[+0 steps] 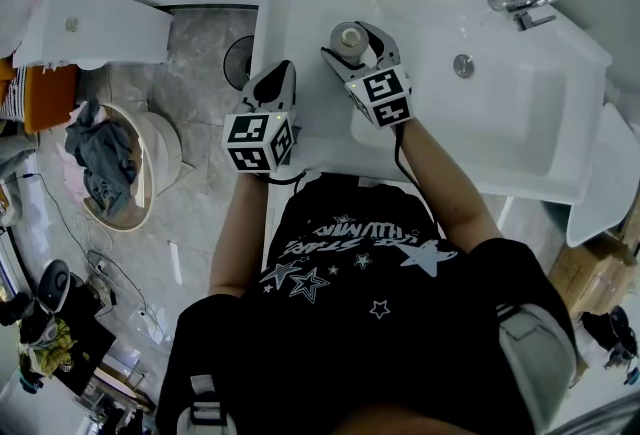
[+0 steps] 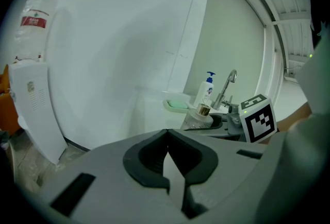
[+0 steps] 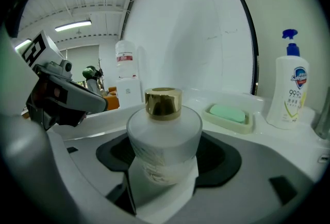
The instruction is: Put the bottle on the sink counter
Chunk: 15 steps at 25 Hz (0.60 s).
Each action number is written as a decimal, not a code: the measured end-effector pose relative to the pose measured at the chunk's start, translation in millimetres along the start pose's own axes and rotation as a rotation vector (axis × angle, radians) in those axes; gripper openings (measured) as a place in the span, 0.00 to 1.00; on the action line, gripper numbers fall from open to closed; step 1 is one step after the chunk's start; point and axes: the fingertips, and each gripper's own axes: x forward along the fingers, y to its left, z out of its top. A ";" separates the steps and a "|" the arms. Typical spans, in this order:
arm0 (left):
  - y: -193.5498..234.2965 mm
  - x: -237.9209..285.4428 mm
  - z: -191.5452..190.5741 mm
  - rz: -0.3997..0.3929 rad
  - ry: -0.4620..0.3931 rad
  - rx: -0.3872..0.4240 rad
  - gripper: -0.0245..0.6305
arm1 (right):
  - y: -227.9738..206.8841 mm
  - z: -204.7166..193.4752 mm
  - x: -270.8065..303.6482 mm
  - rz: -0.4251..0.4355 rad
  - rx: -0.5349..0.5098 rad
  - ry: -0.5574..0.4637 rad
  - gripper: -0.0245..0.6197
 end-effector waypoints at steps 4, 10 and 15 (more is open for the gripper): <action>0.2 -1.4 2.0 0.004 -0.007 0.002 0.05 | 0.3 1.3 -1.0 -0.004 0.005 -0.011 0.54; 1.6 -1.0 4.1 0.016 -0.015 0.005 0.05 | 0.4 1.0 0.3 -0.022 0.014 -0.020 0.54; 0.2 -3.5 4.3 0.023 -0.022 0.010 0.05 | 1.3 -5.0 2.4 -0.016 0.039 0.003 0.54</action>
